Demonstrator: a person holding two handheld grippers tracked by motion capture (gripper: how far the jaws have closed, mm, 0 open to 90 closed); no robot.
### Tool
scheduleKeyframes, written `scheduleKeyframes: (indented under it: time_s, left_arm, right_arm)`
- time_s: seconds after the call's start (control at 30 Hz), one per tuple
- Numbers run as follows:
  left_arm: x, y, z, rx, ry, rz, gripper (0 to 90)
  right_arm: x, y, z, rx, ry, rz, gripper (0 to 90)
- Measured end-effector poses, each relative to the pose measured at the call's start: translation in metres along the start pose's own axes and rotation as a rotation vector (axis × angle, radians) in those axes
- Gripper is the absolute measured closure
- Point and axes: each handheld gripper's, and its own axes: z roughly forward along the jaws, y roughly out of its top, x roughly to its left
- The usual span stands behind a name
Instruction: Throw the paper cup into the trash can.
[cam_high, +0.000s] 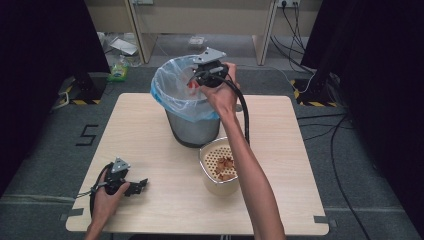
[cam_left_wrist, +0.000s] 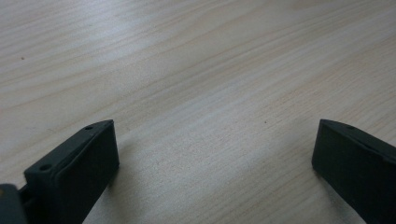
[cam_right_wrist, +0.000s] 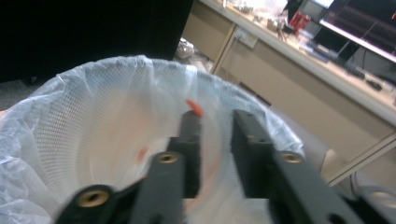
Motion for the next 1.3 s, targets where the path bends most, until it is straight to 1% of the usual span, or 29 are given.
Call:
scheduleKeyframes:
  time_s: [0.03, 0.07, 0.1, 0.13, 0.17, 0.2, 0.23, 0.3, 0.33, 0.37, 0.4, 0.47, 0.5, 0.53, 0.57, 0.63, 0.73, 0.77, 0.8, 0.83, 0.87, 0.97, 1.1, 1.17, 1.2, 1.23, 1.27, 1.3]
  left_arm:
    - [0.0, 0.0, 0.0, 0.0, 0.0, 0.0, 0.0]
    - [0.0, 0.0, 0.0, 0.0, 0.0, 0.0, 0.0]
    - [0.0, 0.0, 0.0, 0.0, 0.0, 0.0, 0.0]
    - [0.0, 0.0, 0.0, 0.0, 0.0, 0.0, 0.0]
    - [0.0, 0.0, 0.0, 0.0, 0.0, 0.0, 0.0]
    - [0.0, 0.0, 0.0, 0.0, 0.0, 0.0, 0.0]
    - [0.0, 0.0, 0.0, 0.0, 0.0, 0.0, 0.0]
    - [0.0, 0.0, 0.0, 0.0, 0.0, 0.0, 0.0]
    - [0.0, 0.0, 0.0, 0.0, 0.0, 0.0, 0.0]
    - [0.0, 0.0, 0.0, 0.0, 0.0, 0.0, 0.0]
    - [0.0, 0.0, 0.0, 0.0, 0.0, 0.0, 0.0]
    - [0.0, 0.0, 0.0, 0.0, 0.0, 0.0, 0.0]
    - [0.0, 0.0, 0.0, 0.0, 0.0, 0.0, 0.0]
    - [0.0, 0.0, 0.0, 0.0, 0.0, 0.0, 0.0]
    - [0.0, 0.0, 0.0, 0.0, 0.0, 0.0, 0.0]
    - [0.0, 0.0, 0.0, 0.0, 0.0, 0.0, 0.0]
    - [0.0, 0.0, 0.0, 0.0, 0.0, 0.0, 0.0]
    - [0.0, 0.0, 0.0, -0.001, 0.0, 0.0, 0.0]
    - [0.0, 0.0, 0.0, 0.001, 0.0, 0.0, 0.0]
    - [0.0, 0.0, 0.0, 0.0, 0.0, 0.001, 0.0]
    - [0.0, 0.0, 0.0, 0.001, 0.0, 0.002, 0.0]
    - [0.0, 0.0, 0.0, 0.0, 0.0, 0.0, 0.0]
    - [0.0, 0.0, 0.0, 0.001, 0.0, -0.001, 0.0]
    - [0.0, 0.0, 0.0, 0.002, 0.0, 0.003, 0.0]
    - [0.0, 0.0, 0.0, 0.002, 0.001, 0.003, 0.0]
    - [0.0, 0.0, 0.0, 0.002, 0.0, 0.003, 0.0]
    - [0.0, 0.0, 0.0, 0.002, 0.0, 0.003, 0.0]
    - [0.0, 0.0, 0.0, 0.002, 0.001, 0.003, 0.0]
  right_arm:
    - [-0.001, -0.001, 0.0, -0.001, 0.003, 0.01, 64.9]
    - [-0.001, -0.002, 0.0, 0.001, -0.001, 0.023, 60.4]
    - [-0.002, -0.002, -0.001, 0.009, -0.006, 0.036, 57.9]
    - [-0.004, -0.003, -0.004, 0.016, -0.01, 0.04, 57.5]
    - [-0.009, -0.005, -0.011, 0.016, -0.02, 0.052, 55.9]
    - [-0.009, -0.005, -0.011, 0.016, -0.02, 0.052, 55.9]
    - [-0.016, -0.008, -0.02, 0.014, -0.025, 0.077, 53.4]
    - [-0.023, -0.012, -0.03, 0.019, -0.033, 0.092, 51.0]
    - [-0.023, -0.012, -0.03, 0.019, -0.033, 0.092, 51.0]
    - [-0.03, -0.018, -0.042, 0.017, -0.044, 0.11, 48.1]
    - [-0.03, -0.018, -0.042, 0.017, -0.044, 0.11, 48.1]
    - [-0.037, -0.025, -0.053, 0.018, -0.052, 0.126, 45.5]
    - [-0.043, -0.034, -0.063, 0.016, -0.051, 0.148, 43.8]
    - [-0.043, -0.034, -0.063, 0.016, -0.051, 0.148, 43.8]
    - [-0.046, -0.039, -0.068, 0.025, -0.056, 0.15, 43.4]
    - [-0.05, -0.05, -0.075, 0.035, -0.065, 0.153, 42.3]
    - [-0.058, -0.07, -0.087, 0.037, -0.07, 0.181, 41.3]
    - [-0.058, -0.07, -0.087, 0.037, -0.07, 0.181, 41.3]
    - [-0.06, -0.074, -0.09, 0.04, -0.072, 0.184, 41.1]
    - [-0.063, -0.084, -0.095, 0.051, -0.073, 0.187, 40.8]
    - [-0.063, -0.084, -0.095, 0.051, -0.073, 0.187, 40.8]
    - [-0.065, -0.101, -0.104, 0.062, -0.08, 0.197, 40.5]
    - [-0.067, -0.127, -0.114, 0.079, -0.081, 0.219, 39.3]
    - [-0.066, -0.139, -0.117, 0.089, -0.081, 0.222, 38.9]
    - [-0.065, -0.152, -0.123, 0.096, -0.079, 0.226, 38.8]
    - [-0.065, -0.158, -0.125, 0.101, -0.081, 0.229, 38.6]
    - [-0.065, -0.158, -0.125, 0.101, -0.081, 0.229, 38.6]
    - [-0.064, -0.165, -0.127, 0.103, -0.085, 0.236, 38.5]
